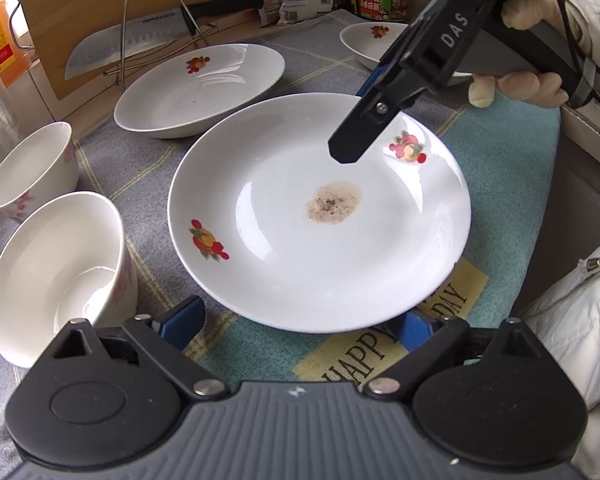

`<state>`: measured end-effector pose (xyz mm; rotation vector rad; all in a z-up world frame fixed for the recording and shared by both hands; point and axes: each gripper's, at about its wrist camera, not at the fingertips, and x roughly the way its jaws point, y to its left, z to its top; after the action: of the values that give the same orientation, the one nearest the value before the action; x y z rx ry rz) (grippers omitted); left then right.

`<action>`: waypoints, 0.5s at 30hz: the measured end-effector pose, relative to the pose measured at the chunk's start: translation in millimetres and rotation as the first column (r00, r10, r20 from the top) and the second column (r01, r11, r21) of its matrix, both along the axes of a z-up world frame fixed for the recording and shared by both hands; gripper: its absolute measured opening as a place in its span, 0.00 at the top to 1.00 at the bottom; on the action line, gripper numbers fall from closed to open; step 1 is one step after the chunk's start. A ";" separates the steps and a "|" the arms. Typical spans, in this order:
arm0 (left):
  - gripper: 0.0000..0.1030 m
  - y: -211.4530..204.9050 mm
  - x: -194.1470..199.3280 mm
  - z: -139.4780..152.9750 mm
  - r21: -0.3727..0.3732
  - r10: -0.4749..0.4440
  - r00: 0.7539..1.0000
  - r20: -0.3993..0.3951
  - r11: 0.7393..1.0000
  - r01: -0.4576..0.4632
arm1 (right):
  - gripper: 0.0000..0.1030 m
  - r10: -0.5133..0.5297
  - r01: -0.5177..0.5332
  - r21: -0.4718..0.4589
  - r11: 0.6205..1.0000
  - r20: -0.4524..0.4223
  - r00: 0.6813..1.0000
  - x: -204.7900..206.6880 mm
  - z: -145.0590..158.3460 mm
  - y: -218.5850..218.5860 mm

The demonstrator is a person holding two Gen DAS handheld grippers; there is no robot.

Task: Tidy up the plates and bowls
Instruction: 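Lower the right tool onto the stained plate rim and close it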

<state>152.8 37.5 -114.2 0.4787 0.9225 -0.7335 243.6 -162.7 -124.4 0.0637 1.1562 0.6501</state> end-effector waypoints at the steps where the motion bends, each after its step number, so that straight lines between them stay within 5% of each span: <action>1: 0.06 -0.1 -0.4 0.4 0.001 -0.008 1.000 0.000 1.000 0.008 | 0.03 0.006 -0.006 0.002 1.000 -0.003 1.000 1.4 -0.4 0.8; 15: 0.09 -0.2 2.8 2.2 -0.001 -0.092 0.996 -0.008 0.996 0.092 | 0.19 0.009 -0.009 -0.007 1.000 -0.009 1.000 6.3 -0.3 4.9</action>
<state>155.6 37.3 -112.0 0.5209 0.9126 -0.8198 249.9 -157.8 -124.8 0.0558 1.1683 0.6545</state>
